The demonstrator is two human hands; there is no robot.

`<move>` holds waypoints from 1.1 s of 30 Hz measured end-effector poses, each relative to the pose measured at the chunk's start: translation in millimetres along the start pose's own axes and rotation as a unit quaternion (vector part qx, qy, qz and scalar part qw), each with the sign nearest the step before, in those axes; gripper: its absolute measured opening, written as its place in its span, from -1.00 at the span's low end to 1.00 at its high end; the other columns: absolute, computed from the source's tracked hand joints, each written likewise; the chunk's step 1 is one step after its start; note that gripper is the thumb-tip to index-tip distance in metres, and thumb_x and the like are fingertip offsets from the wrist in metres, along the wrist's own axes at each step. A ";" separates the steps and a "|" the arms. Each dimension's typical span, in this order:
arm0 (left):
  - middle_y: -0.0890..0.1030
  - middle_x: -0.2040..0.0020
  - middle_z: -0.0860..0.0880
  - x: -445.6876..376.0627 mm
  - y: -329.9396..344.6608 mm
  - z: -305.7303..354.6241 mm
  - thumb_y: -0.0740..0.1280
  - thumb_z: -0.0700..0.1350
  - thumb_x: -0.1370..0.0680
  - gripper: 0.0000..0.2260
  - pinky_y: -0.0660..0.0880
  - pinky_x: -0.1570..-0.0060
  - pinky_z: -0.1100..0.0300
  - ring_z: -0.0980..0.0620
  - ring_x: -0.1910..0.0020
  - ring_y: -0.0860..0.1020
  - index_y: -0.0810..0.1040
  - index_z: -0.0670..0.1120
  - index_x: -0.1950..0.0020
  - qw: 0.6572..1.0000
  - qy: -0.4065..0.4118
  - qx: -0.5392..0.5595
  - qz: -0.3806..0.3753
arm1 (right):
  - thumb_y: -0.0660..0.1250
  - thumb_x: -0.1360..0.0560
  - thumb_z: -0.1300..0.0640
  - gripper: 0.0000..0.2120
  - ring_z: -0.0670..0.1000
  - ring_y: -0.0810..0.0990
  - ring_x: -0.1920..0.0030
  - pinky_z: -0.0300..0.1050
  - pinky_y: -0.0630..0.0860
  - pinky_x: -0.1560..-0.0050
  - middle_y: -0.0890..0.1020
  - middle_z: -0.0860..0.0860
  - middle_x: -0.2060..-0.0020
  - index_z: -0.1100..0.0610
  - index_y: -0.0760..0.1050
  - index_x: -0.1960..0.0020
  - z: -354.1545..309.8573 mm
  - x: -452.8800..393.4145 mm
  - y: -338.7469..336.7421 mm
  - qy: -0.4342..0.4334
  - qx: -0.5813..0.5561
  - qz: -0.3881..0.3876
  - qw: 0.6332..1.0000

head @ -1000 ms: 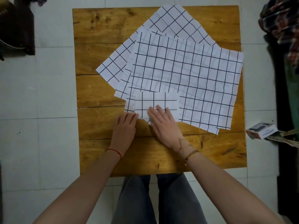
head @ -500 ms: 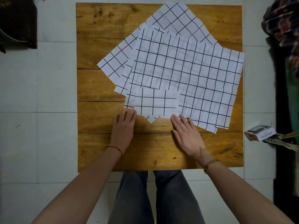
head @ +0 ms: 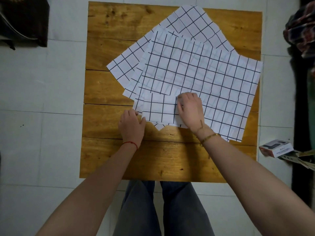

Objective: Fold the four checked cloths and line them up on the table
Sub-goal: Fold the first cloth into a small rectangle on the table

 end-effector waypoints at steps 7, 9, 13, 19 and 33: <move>0.54 0.03 -0.04 -11.3 11.4 11.1 0.40 0.02 -0.50 -0.79 0.43 0.02 0.18 0.03 0.02 0.46 0.53 -0.08 -0.02 0.995 -0.095 -0.015 -0.009 | 0.28 -0.51 0.25 -0.88 0.21 0.49 0.00 0.03 0.39 0.02 0.58 0.15 0.04 0.23 0.53 -0.03 1.9 -38.6 16.8 -0.042 0.045 -0.069 0.996; 0.56 0.04 -0.03 -11.8 13.1 12.2 0.41 0.01 -0.50 -0.83 0.51 -0.02 0.12 0.02 0.01 0.49 0.54 -0.06 0.01 0.993 -0.113 -0.003 -0.013 | 0.27 -0.49 0.31 -0.87 0.21 0.49 0.02 0.03 0.39 0.04 0.57 0.16 0.04 0.23 0.52 -0.03 2.5 -41.8 19.7 -0.053 0.063 -0.082 0.993; 0.59 0.07 -0.01 -12.8 12.4 9.8 0.44 -0.04 -0.48 -0.86 0.56 -0.01 0.06 0.01 0.04 0.55 0.48 0.03 0.16 0.990 -0.130 0.053 -0.027 | 0.27 -0.48 0.31 -0.84 0.18 0.46 -0.02 0.00 0.37 -0.01 0.56 0.15 0.03 0.22 0.48 -0.05 4.5 -43.7 22.2 -0.051 0.064 -0.119 0.989; 0.55 0.17 0.00 -12.3 -5.4 6.0 0.35 -0.15 -0.52 -0.92 0.38 0.31 0.34 0.11 0.24 0.50 0.47 -0.09 0.05 0.957 -0.167 0.234 -0.043 | 0.30 -0.44 0.26 -0.89 0.12 0.50 0.07 -0.07 0.47 0.11 0.55 0.12 0.09 0.23 0.48 0.03 0.6 -37.9 15.4 0.042 -0.118 -0.185 0.975; 0.51 0.33 0.06 -24.9 -87.3 -89.5 0.40 -0.26 -0.52 -0.79 0.52 0.29 0.36 0.19 0.33 0.53 0.60 -0.19 -0.15 0.883 -0.173 0.435 -0.020 | 0.38 -0.42 0.24 -0.84 -0.12 0.40 0.32 -0.26 0.39 0.18 0.43 -0.12 0.41 0.02 0.46 0.21 -101.7 27.7 28.3 0.193 -0.330 -0.299 0.875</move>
Point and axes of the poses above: each hand's wrist, its own x-axis away from the middle knuckle, its own y-axis out of the palm, z = x × y, the point moved 2 cm from there along -x, towards the middle knuckle
